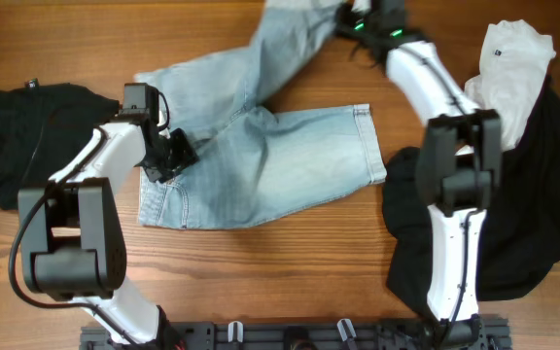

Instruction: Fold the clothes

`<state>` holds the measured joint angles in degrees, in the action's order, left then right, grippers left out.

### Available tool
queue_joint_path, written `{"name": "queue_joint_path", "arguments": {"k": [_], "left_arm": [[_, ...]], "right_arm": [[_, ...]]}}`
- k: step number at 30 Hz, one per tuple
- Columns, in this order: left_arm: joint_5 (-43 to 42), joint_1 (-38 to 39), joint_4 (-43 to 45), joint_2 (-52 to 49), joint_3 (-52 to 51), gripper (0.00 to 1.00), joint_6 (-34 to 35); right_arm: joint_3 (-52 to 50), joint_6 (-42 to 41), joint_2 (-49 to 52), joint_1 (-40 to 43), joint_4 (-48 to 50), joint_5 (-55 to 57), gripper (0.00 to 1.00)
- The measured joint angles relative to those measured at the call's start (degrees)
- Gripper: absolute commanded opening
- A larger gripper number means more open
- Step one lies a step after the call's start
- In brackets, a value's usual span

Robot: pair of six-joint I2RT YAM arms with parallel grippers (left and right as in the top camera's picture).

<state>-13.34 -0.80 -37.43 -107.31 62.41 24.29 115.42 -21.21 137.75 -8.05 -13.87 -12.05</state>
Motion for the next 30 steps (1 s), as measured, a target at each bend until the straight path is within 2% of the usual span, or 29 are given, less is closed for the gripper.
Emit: {"name": "queue_joint_path", "arguments": {"k": [1, 2, 3, 4, 5, 7, 8, 9, 13, 17, 19, 20, 22, 25, 26, 27, 29, 30], "left_arm": [[0.0, 0.0, 0.6, 0.4, -0.6, 0.50, 0.0], [0.0, 0.0, 0.8, 0.5, -0.8, 0.50, 0.0], [0.0, 0.0, 0.8, 0.5, -0.9, 0.50, 0.0], [0.0, 0.0, 0.9, 0.5, -0.9, 0.51, 0.0], [-0.1, 0.0, 1.0, 0.6, -0.9, 0.51, 0.2], [-0.2, 0.0, 1.1, 0.6, -0.9, 0.52, 0.4], [-0.2, 0.0, 1.1, 0.6, -0.9, 0.52, 0.4], [-0.2, 0.0, 1.1, 0.6, -0.9, 0.52, 0.4], [-0.2, 0.0, 1.2, 0.7, -1.0, 0.53, 0.4], [-0.4, 0.0, 1.2, 0.7, -1.0, 0.53, 0.5], [-0.5, 0.0, 1.3, 0.7, -1.0, 0.54, 0.4], [-0.5, 0.0, 1.3, 0.7, -1.0, 0.54, 0.4], [-0.6, 0.0, 1.3, 0.7, -1.0, 0.54, 0.4], [-0.6, 0.0, 1.3, 0.7, -1.0, 0.55, 0.4], [-0.7, 0.0, 1.3, 0.7, -1.0, 0.55, 0.4], [-0.7, 0.0, 1.3, 0.7, -1.0, 0.54, 0.4], [-0.7, 0.0, 1.3, 0.7, -1.0, 0.55, 0.4], [-0.7, 0.0, 1.3, 0.7, -1.1, 0.55, 0.4]], "right_arm": [[0.9, 0.0, -0.1, 2.4, -3.1, 0.6, 0.80], [1.2, 0.0, -0.1, 4.7, -7.1, 1.2, 0.88], [1.2, 0.0, -0.1, 6.6, -9.9, 1.4, 0.91], [1.1, 0.2, -0.1, 8.8, -13.4, 1.9, 0.92], [1.1, 0.1, -0.1, 10.6, -15.6, 1.7, 0.88], [1.1, 0.5, -0.1, 11.7, -15.7, -2.7, 0.72], [1.1, 0.7, -0.1, 11.1, -13.7, -8.0, 0.71], [1.1, 0.6, -0.3, 10.1, -12.4, -12.0, 0.72], [1.1, -0.4, -2.4, 0.9, -13.0, -17.3, 0.89], [1.1, -0.1, -2.5, -13.5, -13.8, -7.5, 0.90], [1.1, -0.2, -2.5, -16.5, -12.8, -4.5, 0.89], [1.1, -0.1, -2.5, -17.6, -13.0, -2.9, 0.83], [1.2, -0.3, -2.1, -18.4, -16.3, 1.4, 0.63], [1.3, -3.5, -1.4, -17.8, -27.0, 11.9, 0.38], [1.4, -3.4, -1.1, -17.3, -30.6, 13.7, 0.18], [1.3, -3.0, -1.0, -16.6, -35.1, 15.2, 0.05], [1.2, -3.1, -0.9, -15.1, -40.6, 16.6, 0.06], [1.1, -3.2, -0.9, -14.3, -42.0, 17.1, 0.16]]}}
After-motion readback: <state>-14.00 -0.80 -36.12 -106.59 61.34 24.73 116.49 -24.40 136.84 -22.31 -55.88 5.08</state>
